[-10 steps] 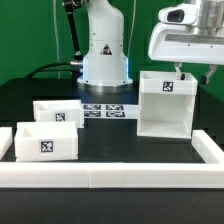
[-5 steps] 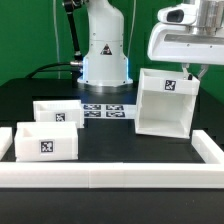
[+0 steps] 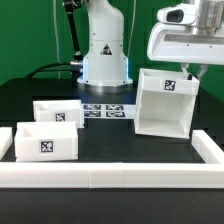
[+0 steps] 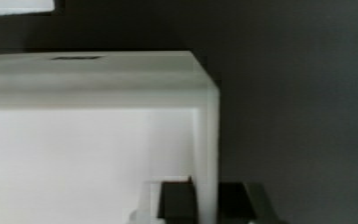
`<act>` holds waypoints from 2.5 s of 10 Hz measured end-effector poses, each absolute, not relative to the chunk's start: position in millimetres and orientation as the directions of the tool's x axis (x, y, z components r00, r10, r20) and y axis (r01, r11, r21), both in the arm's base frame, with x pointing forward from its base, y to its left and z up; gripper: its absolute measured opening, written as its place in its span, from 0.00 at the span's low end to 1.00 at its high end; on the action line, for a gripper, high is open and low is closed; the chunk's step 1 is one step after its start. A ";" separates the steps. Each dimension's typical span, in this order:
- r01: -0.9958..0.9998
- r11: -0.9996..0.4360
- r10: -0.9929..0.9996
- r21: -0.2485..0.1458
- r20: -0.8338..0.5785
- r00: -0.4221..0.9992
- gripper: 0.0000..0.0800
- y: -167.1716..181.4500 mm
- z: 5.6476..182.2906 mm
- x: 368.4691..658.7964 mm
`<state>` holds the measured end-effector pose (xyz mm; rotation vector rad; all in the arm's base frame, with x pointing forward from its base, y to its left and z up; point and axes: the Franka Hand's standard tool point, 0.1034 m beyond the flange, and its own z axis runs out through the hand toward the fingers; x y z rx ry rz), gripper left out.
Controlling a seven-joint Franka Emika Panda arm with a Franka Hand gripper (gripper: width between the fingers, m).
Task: Assemble drawer
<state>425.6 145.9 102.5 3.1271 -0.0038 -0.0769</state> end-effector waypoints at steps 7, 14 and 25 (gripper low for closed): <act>0.089 -0.996 0.089 -0.004 -0.029 0.996 0.05 109.2 100.9 480.7; 0.074 -0.997 0.074 -0.017 0.009 0.997 0.05 118.4 101.5 518.9; -0.523 -0.849 -0.524 -0.074 -0.008 0.852 0.05 110.5 104.1 551.6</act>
Offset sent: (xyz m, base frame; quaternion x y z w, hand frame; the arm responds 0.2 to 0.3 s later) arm 0.0283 -0.0149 0.0008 0.0171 -0.0004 -0.0295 0.9994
